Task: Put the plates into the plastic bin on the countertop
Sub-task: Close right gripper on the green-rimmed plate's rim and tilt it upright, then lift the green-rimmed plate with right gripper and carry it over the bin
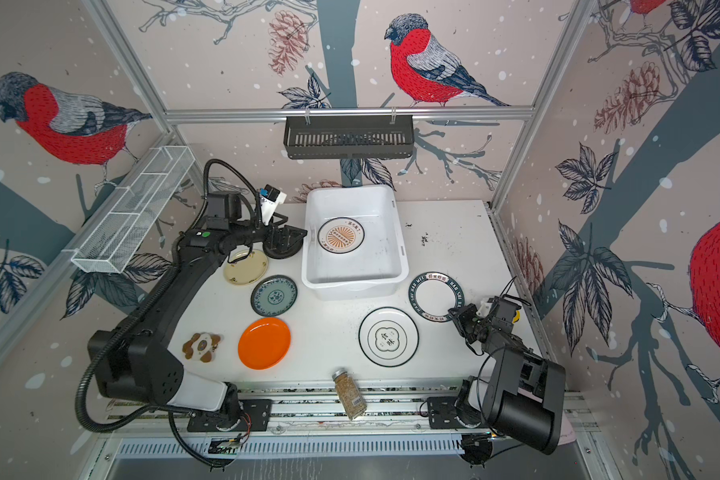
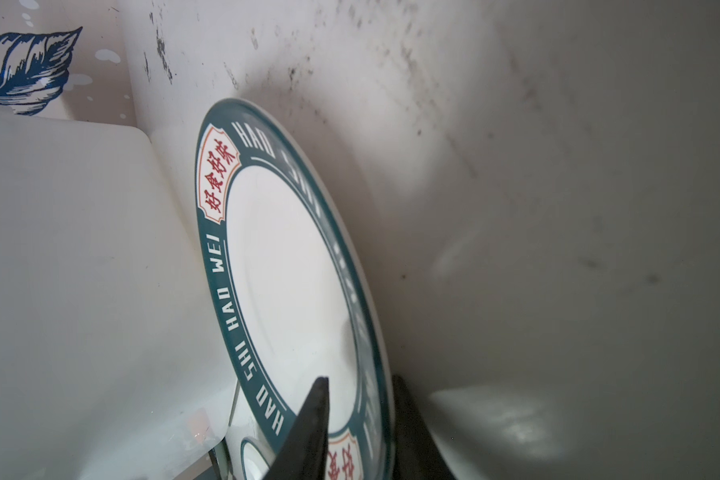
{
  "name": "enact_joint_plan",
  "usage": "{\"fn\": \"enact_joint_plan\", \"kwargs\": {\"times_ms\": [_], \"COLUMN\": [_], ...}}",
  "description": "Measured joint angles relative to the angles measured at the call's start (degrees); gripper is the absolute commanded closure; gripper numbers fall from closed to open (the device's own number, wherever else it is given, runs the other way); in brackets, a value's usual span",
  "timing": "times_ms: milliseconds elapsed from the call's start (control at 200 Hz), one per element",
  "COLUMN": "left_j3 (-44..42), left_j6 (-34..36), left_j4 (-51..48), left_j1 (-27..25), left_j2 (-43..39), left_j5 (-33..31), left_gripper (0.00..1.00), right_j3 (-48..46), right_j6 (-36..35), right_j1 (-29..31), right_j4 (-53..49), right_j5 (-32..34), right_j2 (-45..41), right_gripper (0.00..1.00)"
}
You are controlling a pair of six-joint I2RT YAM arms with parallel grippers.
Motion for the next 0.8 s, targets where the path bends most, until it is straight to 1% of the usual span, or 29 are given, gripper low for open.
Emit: {"fn": "enact_joint_plan", "kwargs": {"times_ms": [65, 235, 665, 801], "left_j3": [0.0, -0.02, 1.14, 1.95], "left_j6": [0.0, -0.07, -0.55, -0.39], "left_j4": [0.11, 0.15, -0.07, -0.2], "left_j1": [0.0, -0.28, -1.55, -1.84], "left_j2": [-0.2, -0.35, -0.33, -0.26], "left_j5": [0.0, 0.0, -0.33, -0.55], "left_gripper": [0.02, 0.02, 0.02, 0.02], "right_j3": [-0.37, -1.42, -2.32, -1.68], "right_j6": [0.09, 1.42, 3.63, 4.55], "right_j1": [0.0, -0.22, -0.7, -0.7], "right_j4": [0.66, 2.25, 5.42, 6.14], "right_j5": [-0.17, -0.72, -1.99, -2.73], "right_j2": [0.0, 0.04, 0.11, -1.29], "right_gripper": [0.76, 0.83, 0.9, 0.96]}}
